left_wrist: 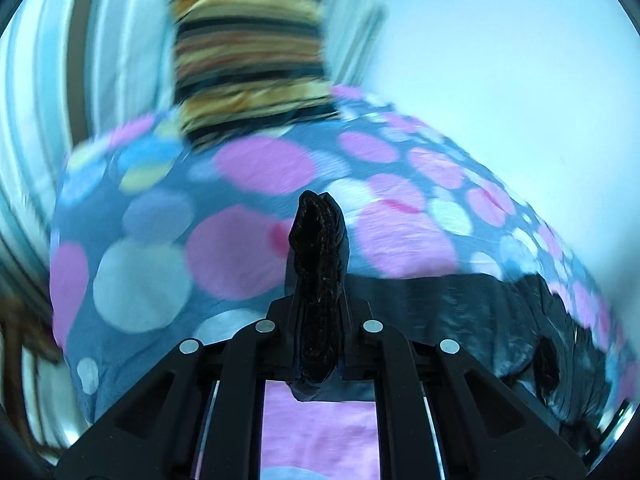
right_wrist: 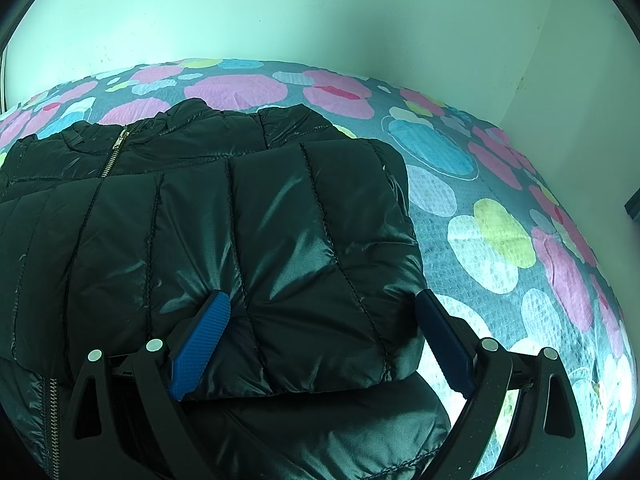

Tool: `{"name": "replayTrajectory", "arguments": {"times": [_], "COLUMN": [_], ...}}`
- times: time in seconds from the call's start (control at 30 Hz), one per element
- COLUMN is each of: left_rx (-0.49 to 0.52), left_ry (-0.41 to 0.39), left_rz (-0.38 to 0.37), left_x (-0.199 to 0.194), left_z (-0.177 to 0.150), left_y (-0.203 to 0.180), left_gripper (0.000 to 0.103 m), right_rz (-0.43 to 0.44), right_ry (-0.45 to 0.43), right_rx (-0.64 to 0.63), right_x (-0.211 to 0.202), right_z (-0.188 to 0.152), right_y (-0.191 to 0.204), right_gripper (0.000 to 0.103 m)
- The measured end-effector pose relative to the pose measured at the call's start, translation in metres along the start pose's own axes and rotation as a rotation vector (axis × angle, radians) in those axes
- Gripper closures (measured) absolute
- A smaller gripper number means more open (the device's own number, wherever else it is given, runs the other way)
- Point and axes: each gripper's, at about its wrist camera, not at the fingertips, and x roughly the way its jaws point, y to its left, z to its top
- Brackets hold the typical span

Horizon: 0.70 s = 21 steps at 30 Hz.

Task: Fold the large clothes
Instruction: 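Fold the held sleeve across the jacket body with the left gripper, release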

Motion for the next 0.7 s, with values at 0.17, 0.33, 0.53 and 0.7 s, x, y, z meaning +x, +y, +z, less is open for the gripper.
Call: {"name": "replayTrajectory", "arguments": {"times": [0.17, 0.33, 0.53, 0.7], "left_rx": [0.181, 0.338, 0.482, 0.565], "left_ry": [-0.046, -0.070, -0.062, -0.034], "left_rz": [-0.034, -0.077, -0.120, -0.153], "left_x": [-0.015, -0.022, -0.019, -0.014], "left_z": [0.000, -0.020, -0.058, -0.100], "left_y": [-0.090, -0.178, -0.269, -0.328], "left_gripper": [0.092, 0.092, 0.092, 0.092], "right_rz": [0.004, 0.007, 0.018, 0.020], "right_ry": [0.001, -0.002, -0.003, -0.004], "right_rx": [0.004, 0.009, 0.016, 0.018], "right_x": [0.000, 0.001, 0.001, 0.001], "right_z": [0.001, 0.000, -0.001, -0.001], "right_y": [-0.001, -0.001, -0.003, -0.004], "right_gripper": [0.011, 0.011, 0.011, 0.011]}}
